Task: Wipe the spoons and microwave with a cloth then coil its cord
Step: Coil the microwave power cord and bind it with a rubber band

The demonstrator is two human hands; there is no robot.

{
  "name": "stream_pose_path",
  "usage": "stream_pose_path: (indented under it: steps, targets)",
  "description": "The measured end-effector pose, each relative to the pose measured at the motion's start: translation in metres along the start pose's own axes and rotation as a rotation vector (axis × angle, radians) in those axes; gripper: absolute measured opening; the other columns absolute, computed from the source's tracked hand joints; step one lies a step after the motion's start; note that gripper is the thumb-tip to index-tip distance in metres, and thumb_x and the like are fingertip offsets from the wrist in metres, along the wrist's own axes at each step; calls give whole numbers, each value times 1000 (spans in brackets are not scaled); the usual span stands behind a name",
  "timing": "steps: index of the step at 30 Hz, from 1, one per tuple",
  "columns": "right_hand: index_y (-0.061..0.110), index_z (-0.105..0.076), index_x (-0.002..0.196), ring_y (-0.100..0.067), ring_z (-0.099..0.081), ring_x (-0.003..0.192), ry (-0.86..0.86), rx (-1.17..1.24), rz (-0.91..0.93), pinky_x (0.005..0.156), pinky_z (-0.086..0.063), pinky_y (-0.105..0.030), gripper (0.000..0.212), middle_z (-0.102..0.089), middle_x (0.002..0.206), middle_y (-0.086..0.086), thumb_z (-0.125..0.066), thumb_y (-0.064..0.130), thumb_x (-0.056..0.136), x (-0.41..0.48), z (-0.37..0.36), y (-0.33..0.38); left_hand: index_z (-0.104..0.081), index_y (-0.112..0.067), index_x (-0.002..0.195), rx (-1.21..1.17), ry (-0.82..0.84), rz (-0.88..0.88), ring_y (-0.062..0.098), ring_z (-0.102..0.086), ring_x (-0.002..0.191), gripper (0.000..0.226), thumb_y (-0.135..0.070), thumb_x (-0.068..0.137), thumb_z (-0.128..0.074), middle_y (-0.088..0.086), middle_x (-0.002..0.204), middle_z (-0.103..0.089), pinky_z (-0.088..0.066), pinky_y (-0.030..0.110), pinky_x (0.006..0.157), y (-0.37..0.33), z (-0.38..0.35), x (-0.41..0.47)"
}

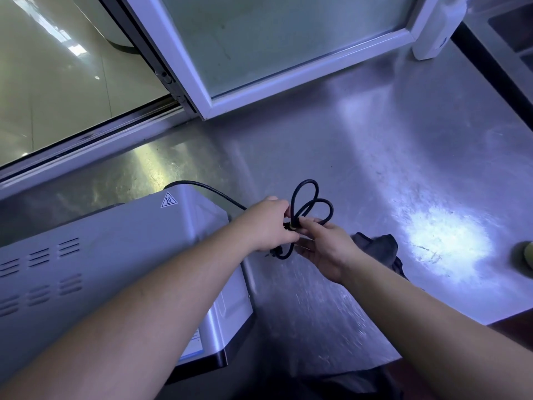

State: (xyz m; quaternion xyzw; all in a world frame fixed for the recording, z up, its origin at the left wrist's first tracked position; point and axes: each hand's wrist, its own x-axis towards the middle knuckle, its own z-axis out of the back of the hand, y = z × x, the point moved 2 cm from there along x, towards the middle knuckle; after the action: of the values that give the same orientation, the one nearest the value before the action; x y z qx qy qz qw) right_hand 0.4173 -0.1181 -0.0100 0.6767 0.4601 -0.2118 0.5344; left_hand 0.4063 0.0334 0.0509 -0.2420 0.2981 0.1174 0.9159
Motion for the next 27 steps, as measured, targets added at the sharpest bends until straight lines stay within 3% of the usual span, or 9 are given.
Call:
stream_pose_path:
  steps: [3,7,10,12,14,19,24,27]
  targets:
    - [14,-64,110,-28,-71,102,-58,-58,0,74,-46,-32,19,-75,109,-8,-62,31,101,23,4,-8,-58,-25,129,43,-76,11,19,-59,115,43,-40,89,-66,-5,134,-52,-52,42,98,12,10,-1]
    - [10,-66,112,-23,-73,89,-90,-214,-47,72,-49,-33,25,-76,111,-12,-59,32,101,52,-3,-14,-63,-28,118,111,-129,37,19,-62,109,25,-34,94,-58,-6,126,-60,-53,41,95,27,34,-8]
    - [9,-68,102,-15,-73,69,-104,-341,-84,66,-50,-31,25,-75,93,-8,-58,32,102,71,-10,-18,-64,-27,113,167,-141,53,19,-63,104,21,-32,95,-55,-6,120,-62,-54,40,91,34,48,-13]
    - [11,-63,88,-10,-64,48,-117,-384,-108,59,-45,-30,24,-66,77,-6,-60,30,102,80,-16,-20,-64,-27,112,188,-153,65,20,-64,103,21,-31,95,-53,-6,119,-63,-55,41,90,38,55,-17]
    - [12,-57,82,-11,-57,39,-144,-427,-131,55,-42,-29,27,-57,69,-6,-60,30,101,87,-23,-23,-64,-28,112,214,-161,72,20,-63,105,21,-32,96,-51,-6,119,-63,-55,41,89,41,59,-19]
    - [10,-59,88,-27,-54,63,-187,-507,-190,60,-45,-35,33,-58,75,-13,-61,42,94,101,-38,-33,-61,-29,121,292,-177,50,24,-60,112,25,-33,99,-50,-4,122,-60,-49,35,81,42,60,-21]
    - [9,-63,92,-24,-59,59,-168,-488,-197,55,-45,-29,28,-66,77,-9,-54,34,100,98,-47,-27,-59,-26,129,402,-180,56,29,-57,120,32,-37,101,-49,0,131,-58,-38,37,80,39,57,-24]
    - [12,-62,86,-23,-54,60,-116,-479,-202,59,-42,-31,24,-64,76,-7,-50,28,100,89,-48,-22,-57,-25,132,427,-180,45,29,-56,122,33,-37,102,-49,1,133,-57,-33,36,78,31,58,-26]
